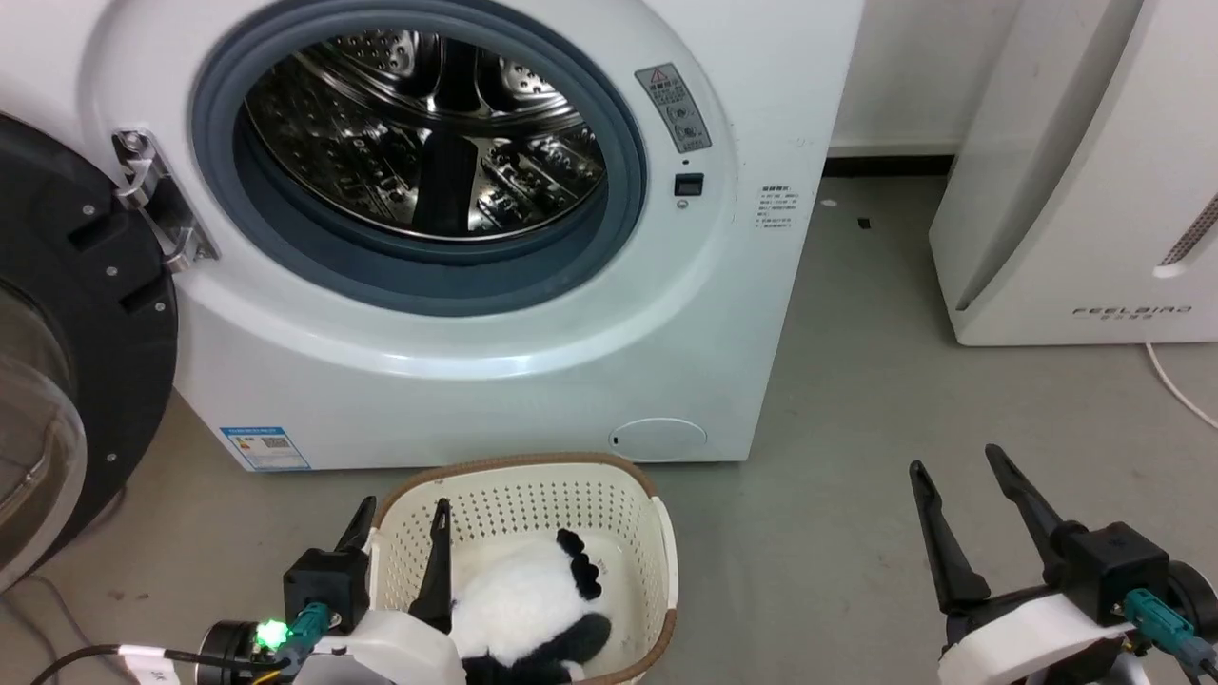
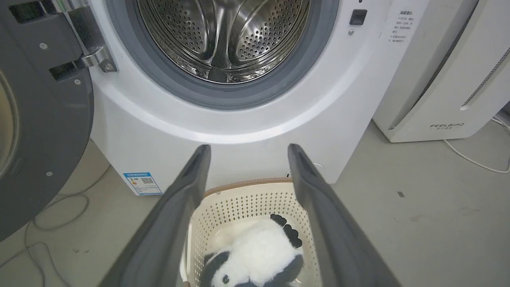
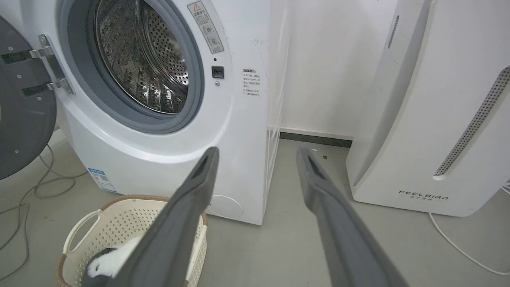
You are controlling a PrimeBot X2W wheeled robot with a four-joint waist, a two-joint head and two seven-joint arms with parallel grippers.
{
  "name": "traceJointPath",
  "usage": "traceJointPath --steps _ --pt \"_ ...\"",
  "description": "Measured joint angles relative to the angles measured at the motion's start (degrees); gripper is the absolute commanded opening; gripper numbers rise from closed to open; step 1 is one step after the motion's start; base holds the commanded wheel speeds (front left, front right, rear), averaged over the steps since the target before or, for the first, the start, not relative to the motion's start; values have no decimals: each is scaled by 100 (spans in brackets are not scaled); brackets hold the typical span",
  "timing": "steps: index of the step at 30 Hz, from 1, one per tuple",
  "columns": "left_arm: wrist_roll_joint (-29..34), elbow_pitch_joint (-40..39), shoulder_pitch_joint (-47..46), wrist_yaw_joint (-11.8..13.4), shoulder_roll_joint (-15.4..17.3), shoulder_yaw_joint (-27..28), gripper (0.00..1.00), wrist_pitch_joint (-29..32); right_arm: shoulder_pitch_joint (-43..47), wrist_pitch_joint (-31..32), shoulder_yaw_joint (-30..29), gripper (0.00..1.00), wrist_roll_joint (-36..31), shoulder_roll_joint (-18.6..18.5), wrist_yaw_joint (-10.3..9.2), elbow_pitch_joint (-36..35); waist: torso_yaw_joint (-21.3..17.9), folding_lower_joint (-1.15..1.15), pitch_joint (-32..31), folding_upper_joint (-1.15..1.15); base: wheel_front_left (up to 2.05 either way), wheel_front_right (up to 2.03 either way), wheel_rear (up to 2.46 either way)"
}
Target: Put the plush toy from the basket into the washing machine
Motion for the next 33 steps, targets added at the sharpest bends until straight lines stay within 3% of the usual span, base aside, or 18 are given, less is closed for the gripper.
traceJointPath --steps 33 --pt "-439 2899 -1858 -240 242 -322 100 -352 -305 -379 10 100 282 0 0 -446 -359 1 1730 0 0 0 0"
